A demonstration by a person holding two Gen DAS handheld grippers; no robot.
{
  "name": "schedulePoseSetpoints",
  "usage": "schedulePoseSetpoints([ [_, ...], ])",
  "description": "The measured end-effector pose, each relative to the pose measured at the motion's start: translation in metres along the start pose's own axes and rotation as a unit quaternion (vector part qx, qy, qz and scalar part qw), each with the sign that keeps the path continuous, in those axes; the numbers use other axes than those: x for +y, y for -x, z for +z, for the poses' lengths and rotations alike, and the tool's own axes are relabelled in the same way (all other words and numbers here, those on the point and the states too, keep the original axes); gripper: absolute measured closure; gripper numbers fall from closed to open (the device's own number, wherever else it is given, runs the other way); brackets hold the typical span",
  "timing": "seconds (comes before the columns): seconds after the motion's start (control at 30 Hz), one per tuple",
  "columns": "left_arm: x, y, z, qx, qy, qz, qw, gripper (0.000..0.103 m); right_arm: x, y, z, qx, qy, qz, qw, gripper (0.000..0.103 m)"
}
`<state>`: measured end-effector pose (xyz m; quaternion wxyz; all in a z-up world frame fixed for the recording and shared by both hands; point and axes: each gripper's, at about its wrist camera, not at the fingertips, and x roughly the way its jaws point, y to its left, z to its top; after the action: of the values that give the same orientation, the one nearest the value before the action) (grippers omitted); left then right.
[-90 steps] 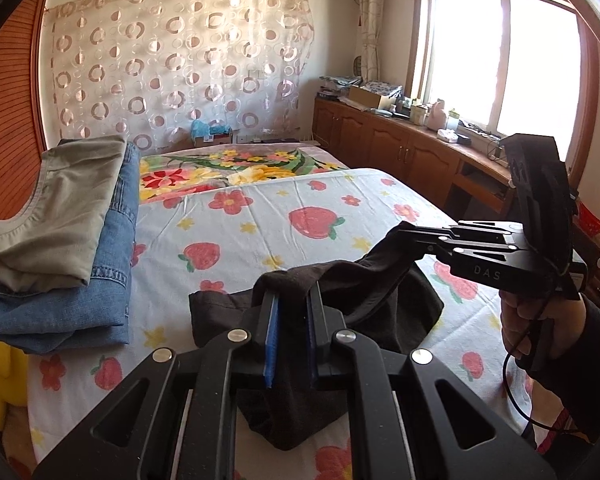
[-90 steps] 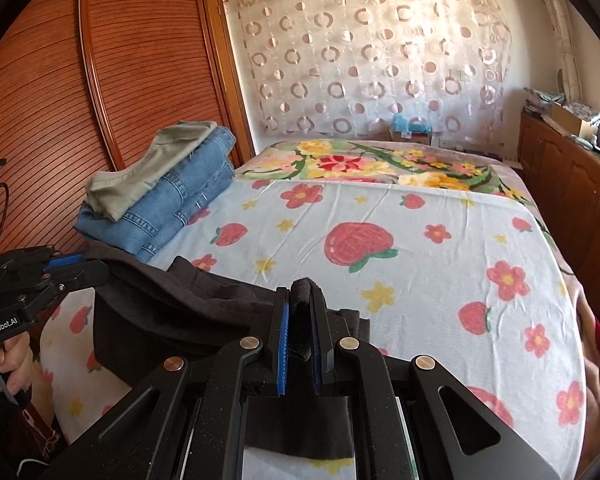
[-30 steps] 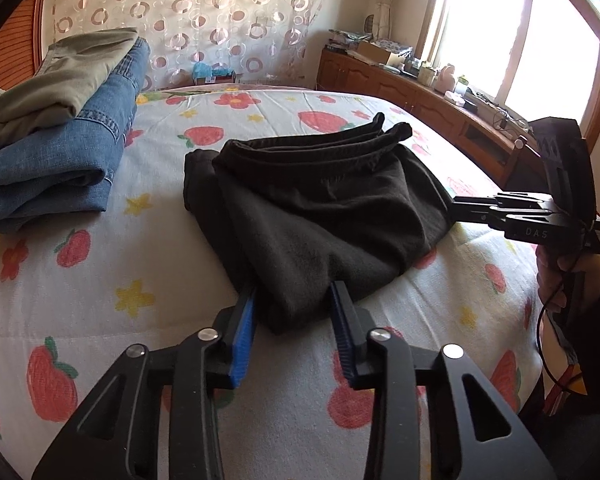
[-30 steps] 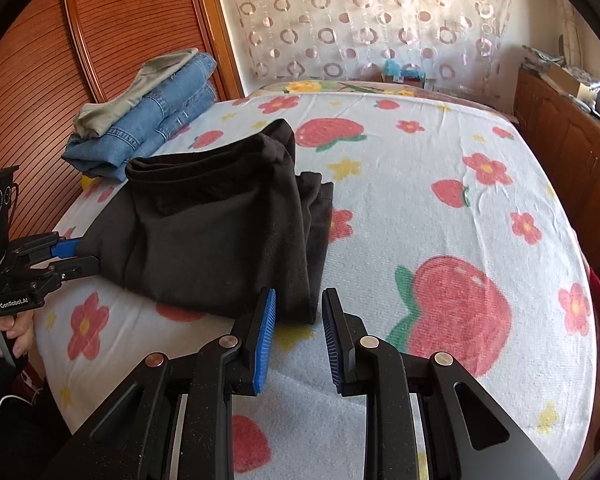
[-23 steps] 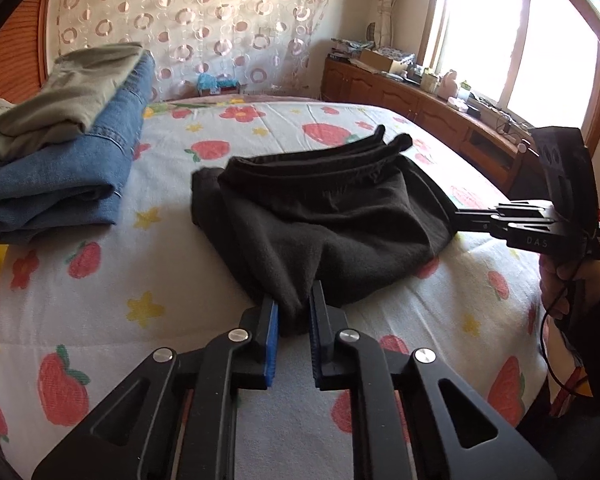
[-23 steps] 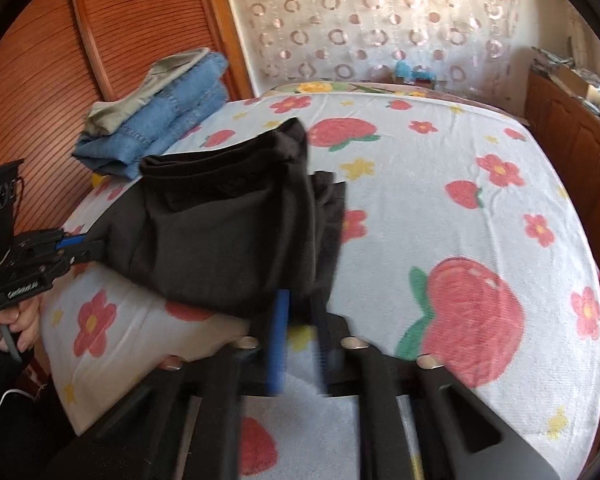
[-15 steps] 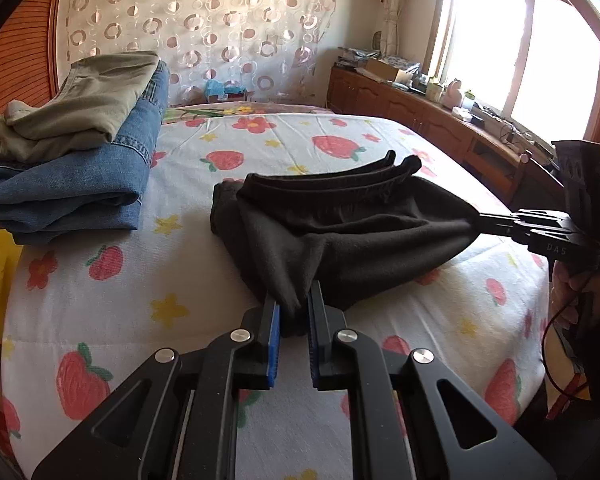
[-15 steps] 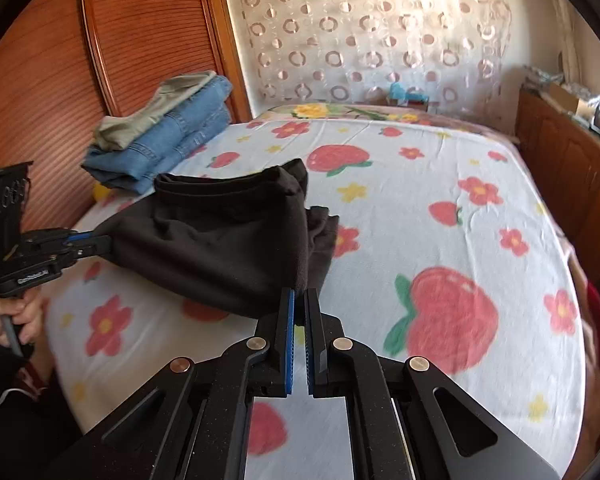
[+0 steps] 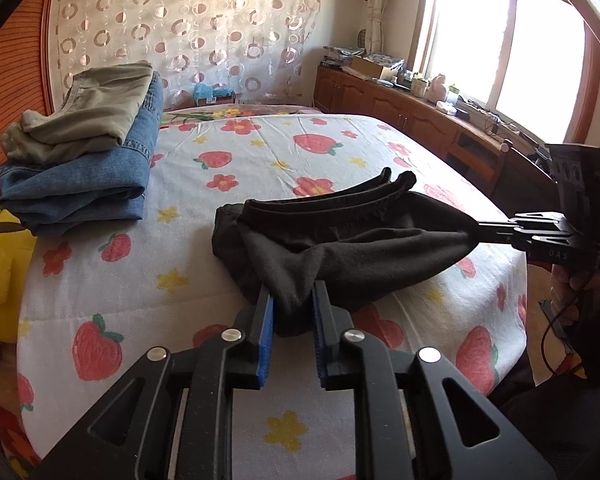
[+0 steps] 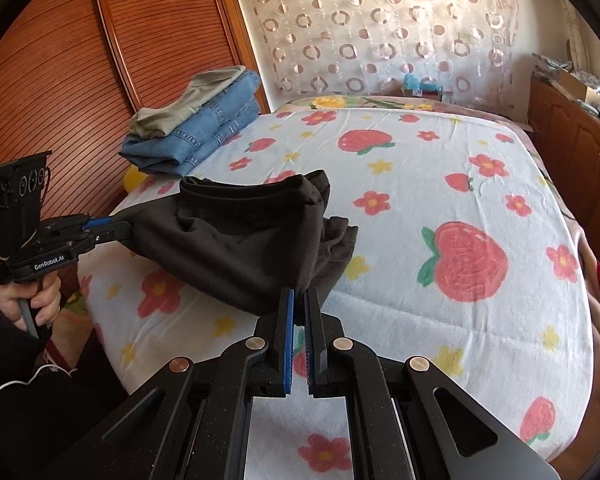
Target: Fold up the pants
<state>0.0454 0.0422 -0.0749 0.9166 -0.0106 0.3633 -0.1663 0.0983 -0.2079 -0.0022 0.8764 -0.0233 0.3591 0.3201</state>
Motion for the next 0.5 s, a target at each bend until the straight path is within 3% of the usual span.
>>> schedulePoseSetpoints([
  [0.1,0.002,0.000,0.000,-0.002,0.002,0.009,1.0000,0.066,0.002,0.000,0.001,0.003,0.005,-0.007,1.000,0.099],
  [0.2,0.008,-0.002,0.002,-0.004,0.011,0.011,0.9999,0.041,0.005,0.002,0.003,0.005,0.014,-0.017,1.000,0.099],
  [0.23,0.010,-0.005,0.002,-0.001,0.013,0.012,0.9998,0.027,0.006,0.003,0.003,0.004,0.016,-0.017,1.000,0.099],
  [0.27,0.012,-0.007,0.002,0.000,0.014,0.014,0.9998,0.022,0.006,0.004,0.003,0.003,0.017,-0.017,1.000,0.099],
  [0.5,0.022,-0.022,0.007,0.010,0.034,0.032,0.9988,0.022,0.007,0.001,0.005,-0.001,0.021,-0.024,0.999,0.098],
])
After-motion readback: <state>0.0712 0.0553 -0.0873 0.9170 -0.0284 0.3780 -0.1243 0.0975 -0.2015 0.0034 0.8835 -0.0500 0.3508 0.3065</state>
